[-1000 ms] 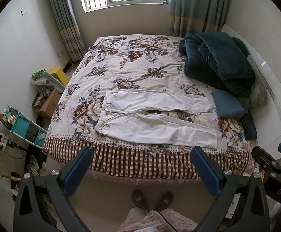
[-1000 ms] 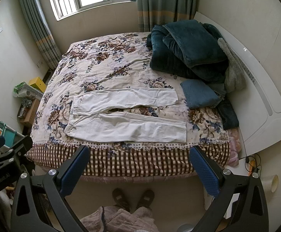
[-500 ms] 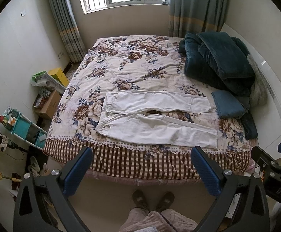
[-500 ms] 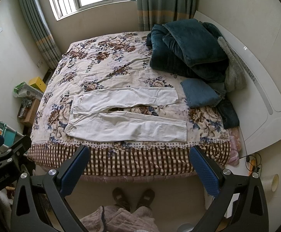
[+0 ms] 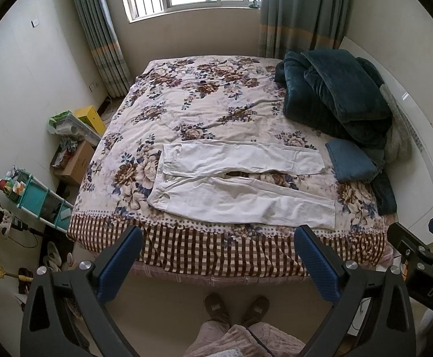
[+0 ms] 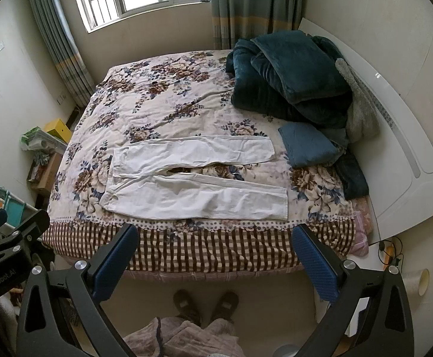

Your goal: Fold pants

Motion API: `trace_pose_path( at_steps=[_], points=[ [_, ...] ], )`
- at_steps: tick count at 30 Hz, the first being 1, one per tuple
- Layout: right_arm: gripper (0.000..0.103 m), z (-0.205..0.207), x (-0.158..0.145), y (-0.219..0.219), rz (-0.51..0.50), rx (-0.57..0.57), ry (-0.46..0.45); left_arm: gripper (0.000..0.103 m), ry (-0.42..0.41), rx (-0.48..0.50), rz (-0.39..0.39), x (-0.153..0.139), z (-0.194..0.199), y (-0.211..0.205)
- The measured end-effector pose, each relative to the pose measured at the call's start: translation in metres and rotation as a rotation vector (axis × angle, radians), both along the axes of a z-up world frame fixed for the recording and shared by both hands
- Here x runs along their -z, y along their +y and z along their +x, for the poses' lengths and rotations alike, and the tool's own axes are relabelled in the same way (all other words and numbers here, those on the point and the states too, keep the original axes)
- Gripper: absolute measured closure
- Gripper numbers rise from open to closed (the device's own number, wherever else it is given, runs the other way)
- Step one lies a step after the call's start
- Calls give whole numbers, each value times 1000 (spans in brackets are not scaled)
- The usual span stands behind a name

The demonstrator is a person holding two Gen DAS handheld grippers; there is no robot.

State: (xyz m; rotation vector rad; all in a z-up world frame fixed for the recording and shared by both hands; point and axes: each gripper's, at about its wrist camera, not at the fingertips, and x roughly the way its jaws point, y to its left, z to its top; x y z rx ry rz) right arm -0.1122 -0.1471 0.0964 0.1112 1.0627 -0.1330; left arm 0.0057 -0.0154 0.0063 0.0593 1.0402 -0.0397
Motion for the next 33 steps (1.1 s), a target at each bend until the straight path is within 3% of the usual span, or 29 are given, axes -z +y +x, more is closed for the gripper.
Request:
trace_pose_path(
  at_steps=[33],
  points=[
    [0,8,-16,0,-11,10,-18,0,-7,5,-22,-12,19,-20]
  ],
)
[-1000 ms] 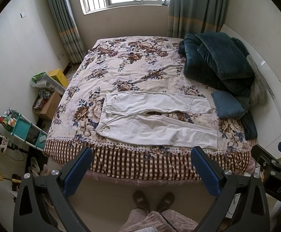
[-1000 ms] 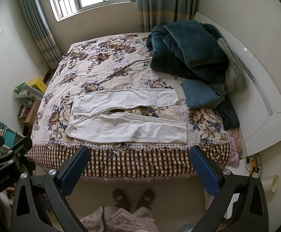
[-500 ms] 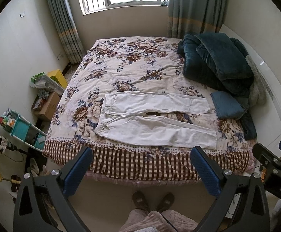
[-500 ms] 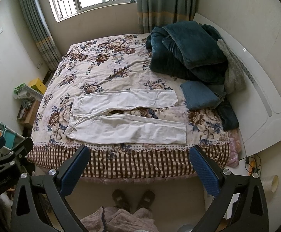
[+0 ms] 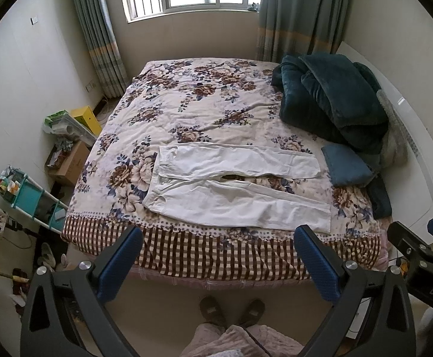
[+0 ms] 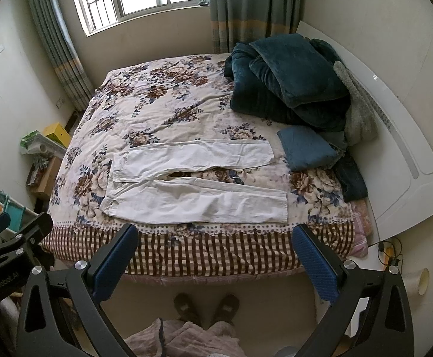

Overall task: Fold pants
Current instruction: 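Move both tools toward the white pants legs on the bed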

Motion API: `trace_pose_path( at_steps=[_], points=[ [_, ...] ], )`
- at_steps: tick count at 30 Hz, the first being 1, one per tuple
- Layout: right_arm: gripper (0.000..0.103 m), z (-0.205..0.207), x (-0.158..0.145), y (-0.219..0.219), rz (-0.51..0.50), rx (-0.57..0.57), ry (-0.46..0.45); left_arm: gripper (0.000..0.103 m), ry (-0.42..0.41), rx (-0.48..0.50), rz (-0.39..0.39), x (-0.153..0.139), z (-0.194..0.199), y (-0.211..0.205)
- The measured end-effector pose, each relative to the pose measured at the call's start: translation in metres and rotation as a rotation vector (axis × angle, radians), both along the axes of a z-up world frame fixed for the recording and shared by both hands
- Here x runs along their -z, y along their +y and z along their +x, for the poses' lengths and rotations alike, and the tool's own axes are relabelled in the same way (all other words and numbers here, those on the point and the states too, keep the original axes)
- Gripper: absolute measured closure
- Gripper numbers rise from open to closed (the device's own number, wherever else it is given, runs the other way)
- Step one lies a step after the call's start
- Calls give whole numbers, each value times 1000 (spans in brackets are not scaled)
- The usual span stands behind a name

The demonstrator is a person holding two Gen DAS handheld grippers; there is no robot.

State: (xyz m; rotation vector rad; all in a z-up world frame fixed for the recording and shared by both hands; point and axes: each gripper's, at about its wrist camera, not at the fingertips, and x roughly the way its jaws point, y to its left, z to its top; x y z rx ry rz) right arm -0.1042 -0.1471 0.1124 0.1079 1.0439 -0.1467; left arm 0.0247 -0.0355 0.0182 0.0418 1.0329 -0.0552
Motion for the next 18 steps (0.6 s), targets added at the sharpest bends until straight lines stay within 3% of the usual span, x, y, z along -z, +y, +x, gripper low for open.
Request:
trace_pose_path(
  at_steps=[9,18],
  points=[
    [0,11,7,8,17,53,-46,0,-53,4,-37,18,18,30],
    [0,66,39,17,-20,152,-119,0,-89,22,-61,50,71,51]
  ],
)
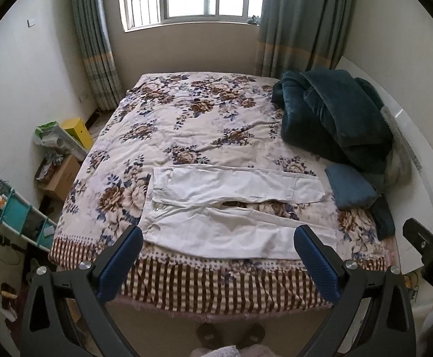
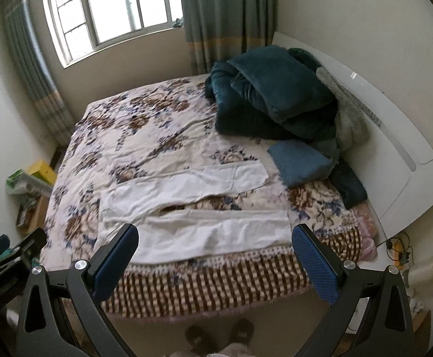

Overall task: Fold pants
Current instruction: 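Move both tools toward the white pants legs on the bed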

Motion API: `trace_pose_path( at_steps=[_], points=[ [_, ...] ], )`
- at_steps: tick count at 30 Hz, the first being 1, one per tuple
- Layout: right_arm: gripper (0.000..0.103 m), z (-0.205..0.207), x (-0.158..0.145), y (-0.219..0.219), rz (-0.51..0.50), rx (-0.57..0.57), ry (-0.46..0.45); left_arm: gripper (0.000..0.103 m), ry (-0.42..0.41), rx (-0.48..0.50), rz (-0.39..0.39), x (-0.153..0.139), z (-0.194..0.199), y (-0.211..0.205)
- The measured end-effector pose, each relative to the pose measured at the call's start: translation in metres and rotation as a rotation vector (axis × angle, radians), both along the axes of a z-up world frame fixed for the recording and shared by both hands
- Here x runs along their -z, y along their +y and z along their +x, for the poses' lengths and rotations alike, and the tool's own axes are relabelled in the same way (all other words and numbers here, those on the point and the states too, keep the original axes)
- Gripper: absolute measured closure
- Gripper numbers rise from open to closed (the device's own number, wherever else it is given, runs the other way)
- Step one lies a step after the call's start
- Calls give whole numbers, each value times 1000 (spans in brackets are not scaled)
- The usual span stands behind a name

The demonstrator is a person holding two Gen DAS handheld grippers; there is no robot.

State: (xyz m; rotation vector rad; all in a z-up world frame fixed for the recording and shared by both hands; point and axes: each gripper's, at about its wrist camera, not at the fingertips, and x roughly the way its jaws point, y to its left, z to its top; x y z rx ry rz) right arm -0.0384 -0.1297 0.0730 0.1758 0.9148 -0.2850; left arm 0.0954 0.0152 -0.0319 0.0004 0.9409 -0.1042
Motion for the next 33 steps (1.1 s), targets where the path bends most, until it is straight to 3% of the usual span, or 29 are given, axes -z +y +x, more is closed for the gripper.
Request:
trace_pose_path(
  at_steps=[10,18,24,33],
  points=[
    [0,105,64,-7,-27,41,64,0,66,-8,25,45,85,-10],
    [0,229,158,-59,44,10,185,0,158,-97,71,104,185,-46],
    [0,333,267,-141,139,39,301,0,284,-113,77,191,273,-101],
    [0,455,487,-279,164,140,434,0,399,-14,116,373,390,-206]
  ],
)
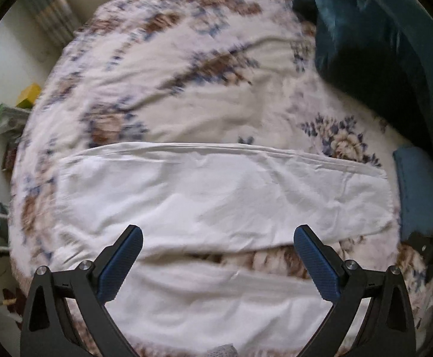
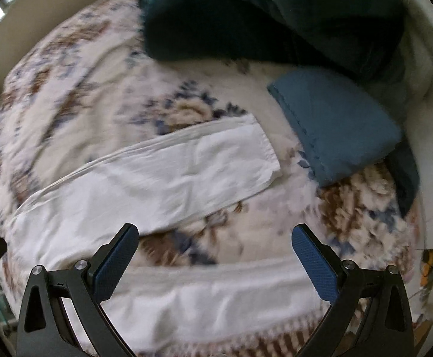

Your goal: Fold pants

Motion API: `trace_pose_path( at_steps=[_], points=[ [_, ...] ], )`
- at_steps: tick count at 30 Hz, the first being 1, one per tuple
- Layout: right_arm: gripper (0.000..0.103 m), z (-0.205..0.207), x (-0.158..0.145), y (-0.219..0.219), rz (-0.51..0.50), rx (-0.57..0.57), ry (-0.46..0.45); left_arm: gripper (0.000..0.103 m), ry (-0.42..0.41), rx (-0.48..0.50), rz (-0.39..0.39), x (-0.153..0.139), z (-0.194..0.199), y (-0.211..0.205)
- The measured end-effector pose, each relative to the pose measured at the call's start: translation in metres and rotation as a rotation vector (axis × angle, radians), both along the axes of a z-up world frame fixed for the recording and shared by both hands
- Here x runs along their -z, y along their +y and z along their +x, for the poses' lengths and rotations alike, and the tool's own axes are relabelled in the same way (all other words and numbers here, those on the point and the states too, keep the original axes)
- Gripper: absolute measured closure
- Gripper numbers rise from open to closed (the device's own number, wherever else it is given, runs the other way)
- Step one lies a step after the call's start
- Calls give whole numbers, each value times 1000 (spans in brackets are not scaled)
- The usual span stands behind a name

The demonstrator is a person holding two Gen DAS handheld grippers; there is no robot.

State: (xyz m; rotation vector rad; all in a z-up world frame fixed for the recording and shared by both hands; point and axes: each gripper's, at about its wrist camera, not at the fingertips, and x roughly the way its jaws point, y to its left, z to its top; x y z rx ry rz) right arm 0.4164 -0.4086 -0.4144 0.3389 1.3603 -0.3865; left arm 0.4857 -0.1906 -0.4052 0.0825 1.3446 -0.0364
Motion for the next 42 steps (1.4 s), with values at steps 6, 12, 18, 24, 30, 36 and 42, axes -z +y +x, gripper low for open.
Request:
trace_pose_path(
  at_steps=[6,12,18,24,30,36,42],
  points=[
    [0,54,127,-84,-39,61,87,0,24,110,13,102,48,-81],
    [1,86,204,-134,-57,69,147,0,46,198,46,160,73,-142],
    [21,104,256,-160,62,43,161,0,48,238,64,177,77,-161],
    [87,112,243,-135,-18,-138,72,0,45,218,48,181,83,-158],
    [99,107,221,-139,-175,-105,-27,0,19,183,39,167,81,-139],
    [95,117,260,-175,-90,-28,82,0,10,224,48,155,74,-145],
    [30,24,232,-169,120,5,48,0,25,382,12,125,-13,-165]
  ],
)
